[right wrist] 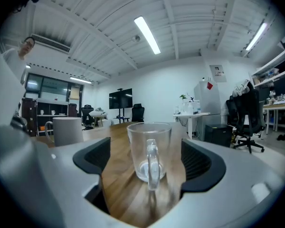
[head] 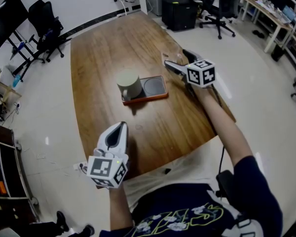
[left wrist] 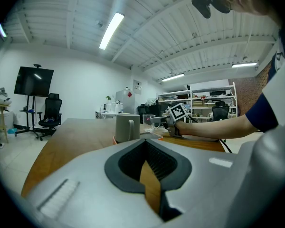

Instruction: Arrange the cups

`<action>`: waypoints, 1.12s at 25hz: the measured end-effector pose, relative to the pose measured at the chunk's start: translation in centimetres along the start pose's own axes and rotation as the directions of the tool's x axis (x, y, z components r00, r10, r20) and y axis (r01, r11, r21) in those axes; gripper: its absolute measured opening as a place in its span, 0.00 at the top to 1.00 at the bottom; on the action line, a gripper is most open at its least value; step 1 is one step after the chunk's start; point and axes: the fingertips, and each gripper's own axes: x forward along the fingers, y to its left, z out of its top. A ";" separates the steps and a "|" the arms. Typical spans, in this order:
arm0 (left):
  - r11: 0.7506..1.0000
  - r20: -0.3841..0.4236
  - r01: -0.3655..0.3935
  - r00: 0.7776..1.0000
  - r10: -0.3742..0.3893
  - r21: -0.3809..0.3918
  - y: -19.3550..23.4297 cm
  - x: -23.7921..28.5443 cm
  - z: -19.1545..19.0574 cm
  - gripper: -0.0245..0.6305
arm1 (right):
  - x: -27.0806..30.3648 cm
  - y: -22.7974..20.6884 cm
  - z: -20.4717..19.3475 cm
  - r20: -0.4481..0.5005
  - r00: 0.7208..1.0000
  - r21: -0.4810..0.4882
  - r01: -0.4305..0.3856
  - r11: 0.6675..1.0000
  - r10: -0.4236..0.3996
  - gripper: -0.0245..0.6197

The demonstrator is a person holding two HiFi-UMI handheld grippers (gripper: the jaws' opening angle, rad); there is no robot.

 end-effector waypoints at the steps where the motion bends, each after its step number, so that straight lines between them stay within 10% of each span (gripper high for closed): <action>1: 1.000 0.000 0.001 1.000 -0.001 0.000 0.0 0.0 0.0 0.96 | 0.5 -0.1 0.1 -0.003 1.000 0.000 -0.001 1.000 0.001 0.27; 28: 1.000 0.002 0.009 1.000 -0.009 0.002 -0.2 0.1 -0.1 0.96 | 3.0 -0.1 0.4 -0.006 0.999 -0.004 -0.037 0.999 0.037 0.39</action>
